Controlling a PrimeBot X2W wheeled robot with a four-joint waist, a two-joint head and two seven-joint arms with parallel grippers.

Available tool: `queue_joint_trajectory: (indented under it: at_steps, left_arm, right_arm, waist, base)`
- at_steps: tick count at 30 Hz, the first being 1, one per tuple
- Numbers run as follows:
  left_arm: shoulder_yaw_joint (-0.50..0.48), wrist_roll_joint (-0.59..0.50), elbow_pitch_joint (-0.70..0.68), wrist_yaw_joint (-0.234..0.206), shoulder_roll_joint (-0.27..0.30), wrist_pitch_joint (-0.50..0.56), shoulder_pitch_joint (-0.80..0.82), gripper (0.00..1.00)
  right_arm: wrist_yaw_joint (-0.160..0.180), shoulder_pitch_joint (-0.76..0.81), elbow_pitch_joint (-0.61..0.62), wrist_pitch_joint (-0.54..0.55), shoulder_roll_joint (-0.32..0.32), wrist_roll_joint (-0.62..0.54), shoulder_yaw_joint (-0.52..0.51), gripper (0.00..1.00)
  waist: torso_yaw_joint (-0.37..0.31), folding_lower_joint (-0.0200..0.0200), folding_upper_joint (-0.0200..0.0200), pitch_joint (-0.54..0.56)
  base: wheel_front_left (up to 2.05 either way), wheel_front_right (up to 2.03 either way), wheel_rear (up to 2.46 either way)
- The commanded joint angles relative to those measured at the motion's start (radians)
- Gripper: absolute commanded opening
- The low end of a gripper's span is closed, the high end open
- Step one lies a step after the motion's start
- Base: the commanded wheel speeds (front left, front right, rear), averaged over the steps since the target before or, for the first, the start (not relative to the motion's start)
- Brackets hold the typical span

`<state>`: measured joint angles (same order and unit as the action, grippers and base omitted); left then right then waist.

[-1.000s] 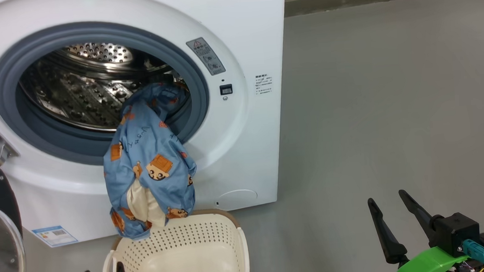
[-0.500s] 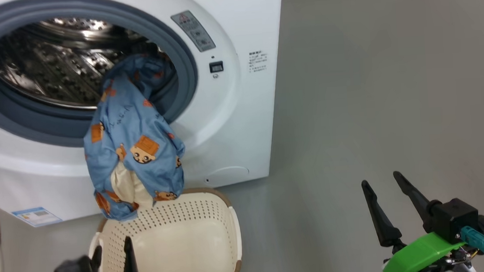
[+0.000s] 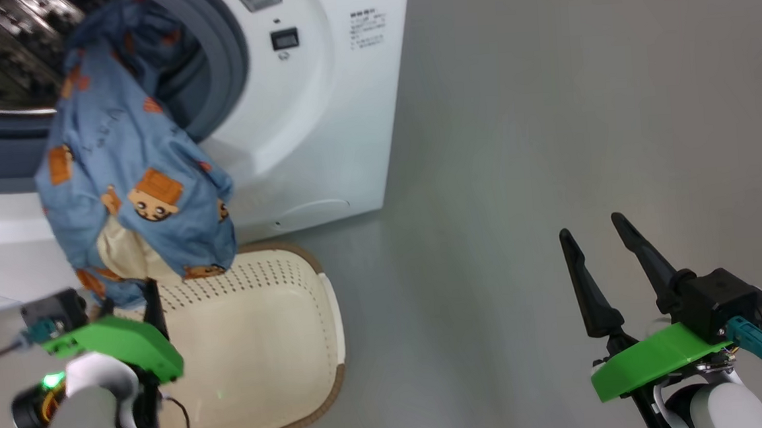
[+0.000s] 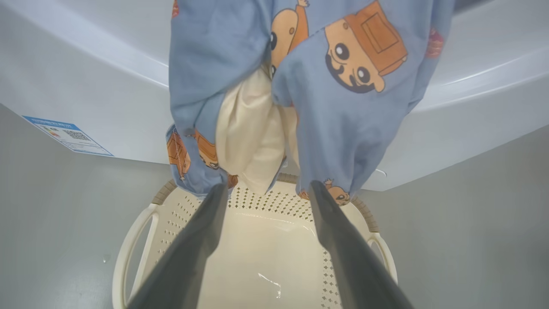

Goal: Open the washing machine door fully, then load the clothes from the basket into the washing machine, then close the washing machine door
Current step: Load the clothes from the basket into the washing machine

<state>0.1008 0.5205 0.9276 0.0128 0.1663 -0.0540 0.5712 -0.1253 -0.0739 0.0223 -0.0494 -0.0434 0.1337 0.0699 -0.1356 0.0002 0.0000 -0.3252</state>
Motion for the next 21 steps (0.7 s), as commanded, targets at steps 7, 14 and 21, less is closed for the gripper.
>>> queue_joint_trajectory:
  at_steps: [7, 14, 21]
  left_arm:
    - [-0.048, 0.038, 0.114, 0.036, 0.070, 0.023, 0.163, 1.00]
    - [-0.069, 0.059, 0.213, 0.033, 0.107, 0.013, 0.271, 1.00]
    - [-0.077, 0.068, 0.273, 0.026, 0.130, -0.020, 0.340, 1.00]
  right_arm:
    - [-0.005, -0.056, 0.010, -0.038, -0.007, 0.032, 0.028, 1.00]
    - [-0.005, -0.079, -0.006, -0.064, -0.007, 0.048, 0.029, 1.00]
    - [-0.005, -0.104, -0.018, -0.075, -0.007, 0.059, 0.042, 1.00]
  waist:
    - [-0.074, -0.0002, 0.0000, -0.147]
    - [-0.086, -0.0002, 0.0000, -0.203]
    - [-0.091, -0.0002, 0.0000, -0.233]
  base:
    - [0.00, 0.00, 0.00]
    - [0.00, 0.00, 0.00]
    - [0.00, 0.00, 0.00]
